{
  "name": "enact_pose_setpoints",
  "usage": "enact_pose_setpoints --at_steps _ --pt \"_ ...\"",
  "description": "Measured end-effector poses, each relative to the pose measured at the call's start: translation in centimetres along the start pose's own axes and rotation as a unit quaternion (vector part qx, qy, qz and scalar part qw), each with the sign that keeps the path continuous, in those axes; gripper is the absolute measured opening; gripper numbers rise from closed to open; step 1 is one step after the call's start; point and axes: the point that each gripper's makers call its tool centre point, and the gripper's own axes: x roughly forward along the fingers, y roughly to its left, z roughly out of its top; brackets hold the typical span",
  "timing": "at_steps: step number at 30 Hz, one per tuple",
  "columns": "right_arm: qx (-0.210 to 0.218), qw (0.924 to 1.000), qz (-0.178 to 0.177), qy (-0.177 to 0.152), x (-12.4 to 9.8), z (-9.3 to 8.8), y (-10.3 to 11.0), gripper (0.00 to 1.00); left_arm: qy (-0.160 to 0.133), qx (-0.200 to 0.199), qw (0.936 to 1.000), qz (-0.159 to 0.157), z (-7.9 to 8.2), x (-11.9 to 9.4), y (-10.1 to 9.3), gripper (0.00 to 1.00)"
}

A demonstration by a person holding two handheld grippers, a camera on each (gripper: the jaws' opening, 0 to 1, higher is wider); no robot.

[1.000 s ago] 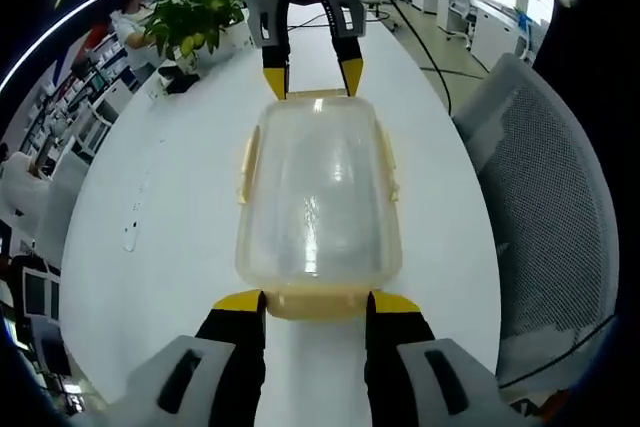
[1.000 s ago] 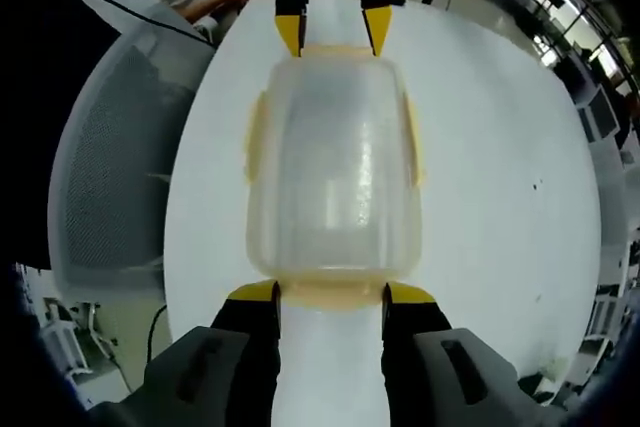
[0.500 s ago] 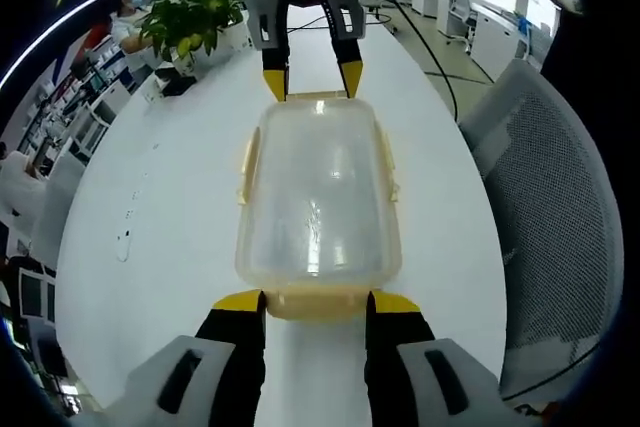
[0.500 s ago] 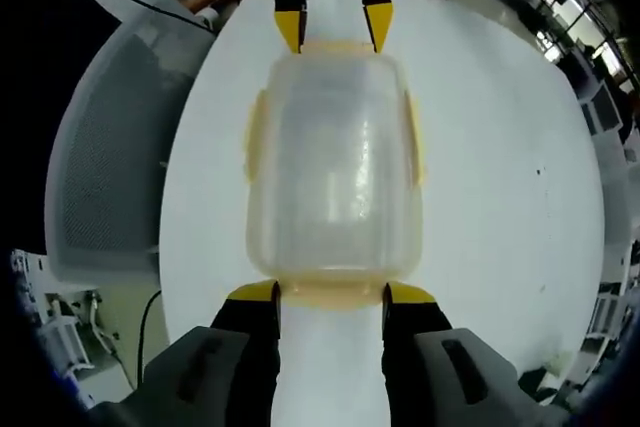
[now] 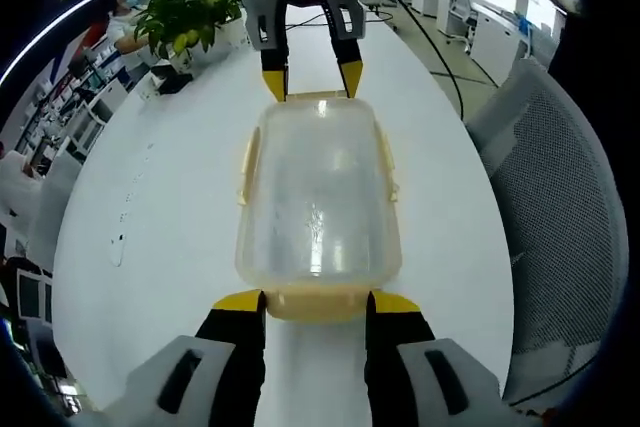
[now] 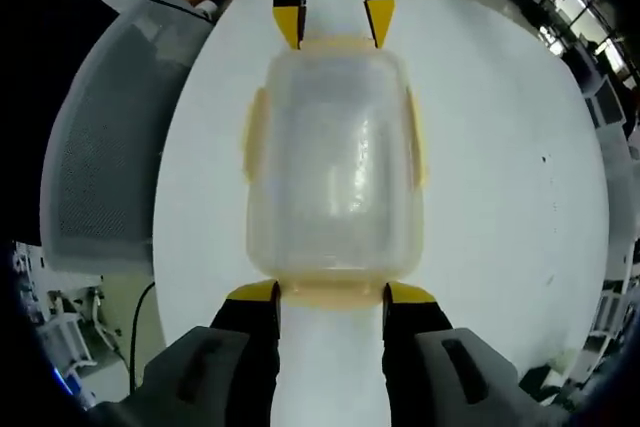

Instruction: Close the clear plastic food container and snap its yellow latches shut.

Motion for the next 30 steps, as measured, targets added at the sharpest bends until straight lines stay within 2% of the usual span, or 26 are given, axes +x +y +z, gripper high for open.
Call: enact_pose_setpoints --at_steps 10,30 --pt "-0.003 1.0000 0.002 0.002 0.72 -0.47 -0.13 0.37 0.006 -0.001 1.0000 -0.005 -0.10 0.86 -0.07 0.33" --pt "0.000 0.9998 0.016 -0.008 1.02 -0.02 -0.01 0.37 0.010 -0.009 0.9996 -0.024 -0.54 0.65 -0.28 0.33"
